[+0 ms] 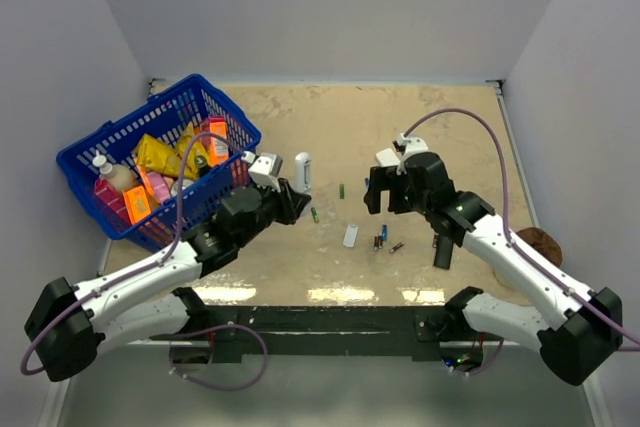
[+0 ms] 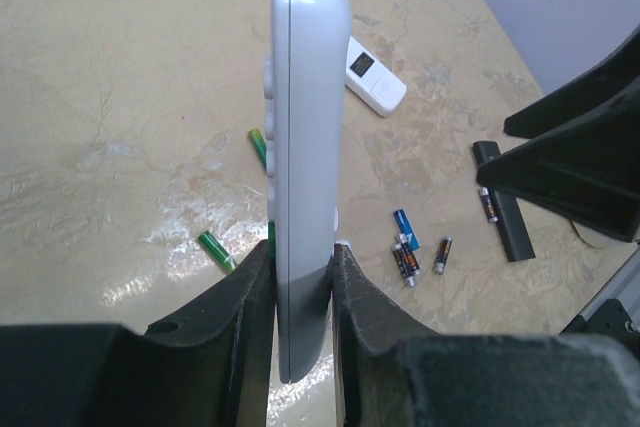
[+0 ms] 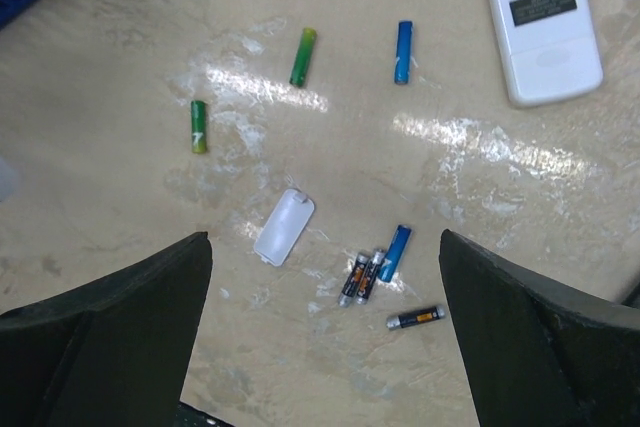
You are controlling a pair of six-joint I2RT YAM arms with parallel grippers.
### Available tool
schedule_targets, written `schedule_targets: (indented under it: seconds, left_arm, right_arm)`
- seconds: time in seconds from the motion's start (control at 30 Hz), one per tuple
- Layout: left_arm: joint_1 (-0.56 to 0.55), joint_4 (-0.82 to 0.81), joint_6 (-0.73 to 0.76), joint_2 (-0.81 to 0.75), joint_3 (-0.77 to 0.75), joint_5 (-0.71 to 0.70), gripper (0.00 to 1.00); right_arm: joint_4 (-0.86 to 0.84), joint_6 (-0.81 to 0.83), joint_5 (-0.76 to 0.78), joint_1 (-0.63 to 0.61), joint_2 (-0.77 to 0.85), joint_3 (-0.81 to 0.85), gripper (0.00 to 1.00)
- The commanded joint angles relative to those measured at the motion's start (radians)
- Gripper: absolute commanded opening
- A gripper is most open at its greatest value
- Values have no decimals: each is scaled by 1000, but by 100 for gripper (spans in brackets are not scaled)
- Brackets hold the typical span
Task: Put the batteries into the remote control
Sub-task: Pick up the battery from the center of the board.
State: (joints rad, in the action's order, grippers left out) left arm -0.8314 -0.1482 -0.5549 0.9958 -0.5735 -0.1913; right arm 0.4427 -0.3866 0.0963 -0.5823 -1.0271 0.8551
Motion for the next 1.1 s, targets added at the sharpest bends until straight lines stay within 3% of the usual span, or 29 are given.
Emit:
schedule_targets:
  seconds: [0.0, 0.23, 0.53, 0.73, 0.93, 0.97, 1.07]
  left_arm:
    - [3, -102, 58, -62, 8, -31, 0]
    - [15, -154, 107, -126, 44, 41, 0]
    - [58, -258, 99, -305, 259, 174, 0]
    - [69, -275, 95, -367, 300, 233, 0]
    - [69, -358, 46, -326, 340, 259, 0]
    - [69, -394, 17, -319, 346, 251, 0]
    - [68, -451, 16, -293, 347, 257, 0]
  right_arm:
    - [74, -44, 64, 2, -65, 47, 98]
    - [166, -80, 106, 6, -154, 102, 92]
    - [189, -139, 85, 10, -238, 102, 81]
    - [206, -190, 48, 15, -284, 79, 74]
    - [185, -218, 22, 15, -300, 29, 59]
    - [182, -221, 13, 15, -301, 24, 52]
    - [147, -244, -43, 16, -303, -5, 43]
